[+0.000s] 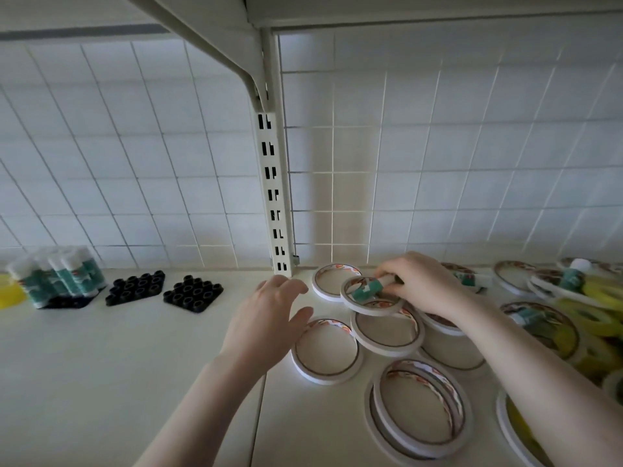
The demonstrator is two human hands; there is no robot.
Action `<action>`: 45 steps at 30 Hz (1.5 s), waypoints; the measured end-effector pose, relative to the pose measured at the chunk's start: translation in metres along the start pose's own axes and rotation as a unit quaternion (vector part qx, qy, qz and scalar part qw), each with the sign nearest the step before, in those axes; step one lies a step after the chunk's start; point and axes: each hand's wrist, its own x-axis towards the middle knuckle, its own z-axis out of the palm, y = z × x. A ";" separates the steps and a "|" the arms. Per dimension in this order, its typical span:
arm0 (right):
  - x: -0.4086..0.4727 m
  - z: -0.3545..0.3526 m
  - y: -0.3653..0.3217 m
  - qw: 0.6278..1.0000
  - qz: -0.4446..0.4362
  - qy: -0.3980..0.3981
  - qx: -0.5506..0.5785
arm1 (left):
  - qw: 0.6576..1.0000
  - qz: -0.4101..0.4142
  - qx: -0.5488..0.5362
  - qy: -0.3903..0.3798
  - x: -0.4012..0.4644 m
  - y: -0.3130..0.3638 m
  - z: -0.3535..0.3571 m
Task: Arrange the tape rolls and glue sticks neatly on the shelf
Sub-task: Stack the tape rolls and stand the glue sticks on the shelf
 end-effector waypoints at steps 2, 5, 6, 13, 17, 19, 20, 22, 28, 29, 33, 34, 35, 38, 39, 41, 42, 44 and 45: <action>-0.001 -0.003 -0.002 1.000 -0.003 -0.001 0.011 | 1.000 0.002 0.004 0.002 0.001 -0.001 -0.001; -0.008 -0.008 -0.002 0.999 0.000 0.006 0.048 | 1.000 0.008 0.006 -0.004 0.005 -0.001 -0.001; -0.011 -0.010 -0.001 0.998 0.004 0.013 0.065 | 1.000 0.013 0.007 -0.008 0.006 0.000 0.000; -0.040 -0.029 0.004 0.969 0.085 0.135 0.189 | 0.997 0.072 0.012 -0.036 0.019 0.012 0.003; -0.063 -0.041 0.005 0.952 0.108 0.212 0.195 | 0.993 0.115 0.009 -0.040 0.029 0.022 0.012; -0.074 -0.041 0.008 0.945 0.120 0.234 0.191 | 0.988 0.144 0.012 -0.047 0.031 0.028 0.018; -0.079 -0.040 0.009 0.944 0.125 0.244 0.183 | 0.985 0.164 0.017 -0.048 0.032 0.030 0.022; -0.086 -0.034 0.013 0.944 0.132 0.261 0.150 | 0.977 0.205 0.020 -0.058 0.033 0.034 0.027; -0.101 -0.019 0.014 0.938 0.118 0.308 0.102 | 0.971 0.213 0.041 -0.104 0.034 0.044 0.042; -0.102 -0.018 0.014 0.938 0.110 0.313 0.103 | 0.971 0.213 0.047 -0.101 0.035 0.045 0.044; -0.102 -0.016 0.013 0.933 0.090 0.328 0.114 | 0.968 0.235 0.062 -0.057 0.036 0.037 0.049; -0.102 -0.016 0.013 0.932 0.085 0.332 0.114 | 0.967 0.242 0.068 -0.041 0.035 0.038 0.047; -0.102 -0.016 0.013 0.931 0.081 0.337 0.112 | 0.966 0.246 0.071 -0.031 0.033 0.039 0.044; -0.101 -0.017 0.010 0.924 0.073 0.355 0.121 | 0.966 0.251 0.060 0.001 0.026 0.045 0.031; -0.101 -0.018 0.008 0.922 0.069 0.359 0.127 | 0.966 0.252 0.054 0.010 0.022 0.046 0.027; -0.100 -0.019 0.004 0.921 0.059 0.362 0.129 | 0.969 0.241 0.047 0.018 0.012 0.046 0.019; -0.099 -0.020 0.003 0.922 0.054 0.360 0.129 | 0.971 0.231 0.048 0.022 0.007 0.044 0.014; -0.097 -0.021 -0.002 0.924 0.041 0.355 0.132 | 0.976 0.209 0.053 0.029 -0.006 0.037 0.004; -0.096 -0.022 -0.004 0.925 0.036 0.355 0.134 | 0.978 0.200 0.056 0.034 -0.012 0.034 -0.001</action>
